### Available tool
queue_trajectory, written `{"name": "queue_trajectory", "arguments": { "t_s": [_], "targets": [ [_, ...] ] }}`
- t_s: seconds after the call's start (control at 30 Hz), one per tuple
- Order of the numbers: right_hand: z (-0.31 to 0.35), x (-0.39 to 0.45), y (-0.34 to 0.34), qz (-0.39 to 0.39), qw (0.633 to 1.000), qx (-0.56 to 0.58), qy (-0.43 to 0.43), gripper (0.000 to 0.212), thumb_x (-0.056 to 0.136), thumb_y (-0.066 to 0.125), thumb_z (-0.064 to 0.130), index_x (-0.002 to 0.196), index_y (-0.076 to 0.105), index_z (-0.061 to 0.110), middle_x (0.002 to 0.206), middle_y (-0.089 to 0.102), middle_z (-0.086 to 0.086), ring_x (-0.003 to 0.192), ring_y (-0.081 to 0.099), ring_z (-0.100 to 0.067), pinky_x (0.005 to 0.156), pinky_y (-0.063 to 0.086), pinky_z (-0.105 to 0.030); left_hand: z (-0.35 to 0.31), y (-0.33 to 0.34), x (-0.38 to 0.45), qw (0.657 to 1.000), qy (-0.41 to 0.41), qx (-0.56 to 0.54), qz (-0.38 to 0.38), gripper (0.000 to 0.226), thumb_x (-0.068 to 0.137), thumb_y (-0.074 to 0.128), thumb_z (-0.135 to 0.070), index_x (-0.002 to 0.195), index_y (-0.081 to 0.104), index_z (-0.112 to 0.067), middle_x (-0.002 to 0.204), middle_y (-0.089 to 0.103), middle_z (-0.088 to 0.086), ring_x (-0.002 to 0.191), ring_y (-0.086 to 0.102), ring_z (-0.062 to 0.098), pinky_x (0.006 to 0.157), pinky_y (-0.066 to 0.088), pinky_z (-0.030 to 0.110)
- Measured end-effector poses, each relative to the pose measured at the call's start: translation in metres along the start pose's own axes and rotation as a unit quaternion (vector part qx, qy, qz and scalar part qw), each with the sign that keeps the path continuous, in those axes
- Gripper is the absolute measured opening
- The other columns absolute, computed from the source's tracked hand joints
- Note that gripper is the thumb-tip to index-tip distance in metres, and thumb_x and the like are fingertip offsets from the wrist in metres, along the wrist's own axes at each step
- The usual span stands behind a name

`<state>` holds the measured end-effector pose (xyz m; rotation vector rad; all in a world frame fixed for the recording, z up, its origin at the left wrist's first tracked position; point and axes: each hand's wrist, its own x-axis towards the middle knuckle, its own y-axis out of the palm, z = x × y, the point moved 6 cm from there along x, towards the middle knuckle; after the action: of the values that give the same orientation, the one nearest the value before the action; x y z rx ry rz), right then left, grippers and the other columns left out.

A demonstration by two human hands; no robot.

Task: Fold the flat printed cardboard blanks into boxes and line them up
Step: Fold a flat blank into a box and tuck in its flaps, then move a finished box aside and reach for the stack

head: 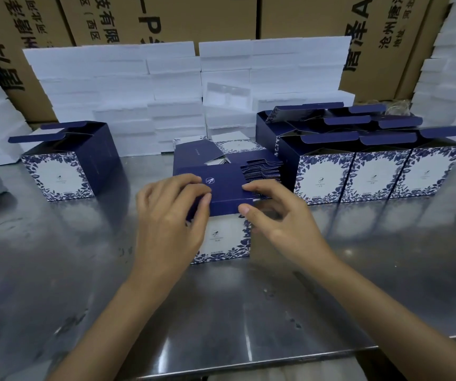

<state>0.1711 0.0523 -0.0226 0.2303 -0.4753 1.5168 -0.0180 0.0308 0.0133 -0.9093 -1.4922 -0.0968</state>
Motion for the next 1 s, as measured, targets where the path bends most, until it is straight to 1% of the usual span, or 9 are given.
{"name": "queue_trajectory", "arguments": {
  "t_s": [0.07, 0.17, 0.23, 0.33, 0.43, 0.63, 0.77, 0.9, 1.0],
  "targets": [
    [0.004, 0.001, 0.013, 0.005, 1.0, 0.003, -0.004, 0.028, 0.089, 0.078, 0.012, 0.113, 0.07, 0.023, 0.11, 0.072, 0.01, 0.097, 0.072, -0.013, 0.091, 0.058, -0.039, -0.01, 0.001, 0.0, 0.998, 0.045, 0.048, 0.016, 0.019, 0.098, 0.058, -0.022, 0.108, 0.072, -0.014, 0.113, 0.068, 0.0, 0.101, 0.062, 0.02, 0.09, 0.038, 0.032],
    [0.011, 0.003, 0.035, 0.035, 0.999, 0.012, -0.018, 0.028, 0.09, 0.075, 0.006, 0.116, 0.07, 0.016, 0.111, 0.072, 0.01, 0.098, 0.071, -0.009, 0.088, 0.056, -0.023, -0.014, 0.001, -0.005, 0.992, 0.036, 0.11, 0.039, 0.03, 0.099, 0.053, -0.033, 0.117, 0.069, -0.015, 0.112, 0.067, 0.001, 0.1, 0.059, 0.023, 0.084, 0.04, 0.038],
    [0.012, 0.005, 0.051, 0.067, 0.997, 0.031, -0.013, 0.032, 0.091, 0.073, 0.006, 0.122, 0.069, 0.017, 0.115, 0.072, 0.009, 0.101, 0.072, -0.01, 0.09, 0.057, -0.026, -0.003, -0.005, -0.008, 0.989, 0.0, 0.145, 0.038, 0.034, 0.099, 0.051, -0.039, 0.116, 0.069, -0.017, 0.109, 0.065, 0.001, 0.098, 0.058, 0.026, 0.082, 0.04, 0.042],
    [0.006, 0.007, 0.074, 0.123, 0.991, 0.047, 0.021, 0.05, 0.09, 0.075, 0.011, 0.135, 0.061, 0.03, 0.124, 0.069, 0.006, 0.103, 0.072, -0.011, 0.092, 0.058, -0.029, 0.022, -0.017, -0.012, 0.982, -0.045, 0.179, 0.031, 0.036, 0.095, 0.054, -0.044, 0.111, 0.07, -0.017, 0.109, 0.064, 0.003, 0.099, 0.058, 0.028, 0.085, 0.039, 0.045],
    [-0.011, 0.013, 0.088, 0.128, 0.99, -0.016, 0.051, 0.052, 0.091, 0.074, 0.015, 0.136, 0.057, 0.037, 0.123, 0.067, 0.01, 0.101, 0.07, -0.009, 0.093, 0.055, -0.026, 0.055, -0.024, -0.009, 0.976, -0.108, 0.183, 0.041, 0.036, 0.092, 0.054, -0.042, 0.111, 0.07, -0.016, 0.111, 0.065, 0.004, 0.104, 0.058, 0.03, 0.093, 0.038, 0.047],
    [-0.057, 0.035, 0.08, 0.09, 0.979, -0.128, 0.129, 0.016, 0.096, 0.063, 0.008, 0.108, 0.071, 0.015, 0.107, 0.072, -0.001, 0.102, 0.067, -0.016, 0.094, 0.053, -0.029, 0.134, -0.008, 0.015, 0.971, -0.185, 0.131, 0.072, 0.029, 0.1, 0.055, -0.031, 0.12, 0.069, -0.016, 0.126, 0.065, 0.002, 0.116, 0.058, 0.023, 0.107, 0.024, 0.041],
    [-0.075, 0.05, 0.075, 0.074, 0.975, -0.143, 0.155, 0.016, 0.096, 0.063, 0.01, 0.093, 0.075, 0.021, 0.094, 0.076, 0.004, 0.097, 0.069, -0.01, 0.091, 0.053, -0.028, 0.182, 0.024, 0.044, 0.964, -0.218, 0.096, 0.12, 0.032, 0.102, 0.05, -0.025, 0.127, 0.064, -0.01, 0.134, 0.061, 0.006, 0.124, 0.055, 0.026, 0.118, 0.019, 0.047],
    [-0.081, 0.061, 0.077, 0.049, 0.974, -0.151, 0.162, 0.02, 0.094, 0.062, 0.017, 0.085, 0.074, 0.03, 0.078, 0.075, 0.011, 0.08, 0.066, 0.003, 0.069, 0.045, -0.018, 0.221, 0.056, 0.072, 0.953, -0.233, 0.088, 0.172, 0.033, 0.104, 0.047, -0.022, 0.131, 0.059, -0.007, 0.136, 0.057, 0.012, 0.127, 0.051, 0.033, 0.121, 0.011, 0.054],
    [-0.085, 0.062, 0.076, 0.029, 0.975, -0.151, 0.162, 0.02, 0.093, 0.06, 0.019, 0.083, 0.073, 0.031, 0.073, 0.074, 0.016, 0.076, 0.065, 0.005, 0.064, 0.043, -0.016, 0.246, 0.079, 0.087, 0.948, -0.241, 0.09, 0.186, 0.033, 0.105, 0.046, -0.021, 0.132, 0.058, -0.007, 0.137, 0.056, 0.013, 0.127, 0.051, 0.036, 0.121, 0.008, 0.054]
  ]
}}
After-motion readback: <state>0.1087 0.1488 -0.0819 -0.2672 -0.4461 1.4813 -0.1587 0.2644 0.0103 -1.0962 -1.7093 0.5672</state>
